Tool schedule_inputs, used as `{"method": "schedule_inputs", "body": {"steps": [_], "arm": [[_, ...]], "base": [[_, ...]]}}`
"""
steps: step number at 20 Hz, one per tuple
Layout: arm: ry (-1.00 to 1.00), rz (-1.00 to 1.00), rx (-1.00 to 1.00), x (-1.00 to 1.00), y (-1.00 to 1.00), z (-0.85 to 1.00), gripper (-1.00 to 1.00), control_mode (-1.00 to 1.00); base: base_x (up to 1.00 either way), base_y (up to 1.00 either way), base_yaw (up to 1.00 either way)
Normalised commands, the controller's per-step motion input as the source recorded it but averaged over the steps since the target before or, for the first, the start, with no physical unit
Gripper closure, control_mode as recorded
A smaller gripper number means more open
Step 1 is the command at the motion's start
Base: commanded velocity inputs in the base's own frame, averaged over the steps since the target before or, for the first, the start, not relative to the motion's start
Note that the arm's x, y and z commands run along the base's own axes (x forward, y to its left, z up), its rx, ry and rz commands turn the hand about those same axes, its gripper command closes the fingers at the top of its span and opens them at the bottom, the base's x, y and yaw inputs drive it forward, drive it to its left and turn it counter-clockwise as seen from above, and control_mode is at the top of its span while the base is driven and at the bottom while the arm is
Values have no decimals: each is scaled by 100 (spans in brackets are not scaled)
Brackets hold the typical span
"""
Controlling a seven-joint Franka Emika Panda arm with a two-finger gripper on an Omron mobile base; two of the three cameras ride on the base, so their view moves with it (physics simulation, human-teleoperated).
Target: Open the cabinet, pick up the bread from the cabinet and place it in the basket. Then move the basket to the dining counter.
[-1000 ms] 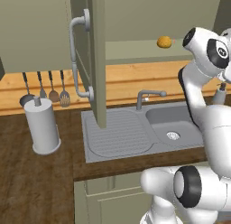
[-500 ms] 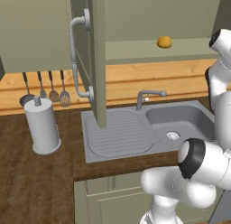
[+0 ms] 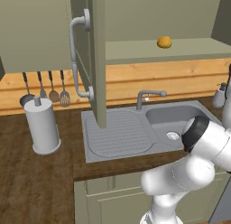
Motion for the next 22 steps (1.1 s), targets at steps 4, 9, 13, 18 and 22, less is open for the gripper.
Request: {"method": "schedule_inputs", "body": {"steps": [4,9,13,18,22], "arm": [[-26,-5,31,0,59,-13,-100,-100],[-5,0,56,4,98,-56,-100,-100],[-4,1,54,16,100,-72,-100,-100],[-18,1,23,13,100,-37,-100,-100],[-38,-8,18,15,88,-21,-100,-100]], "base": [[0,0,0],[0,0,0],[0,0,0],[0,0,0],[0,0,0]]}}
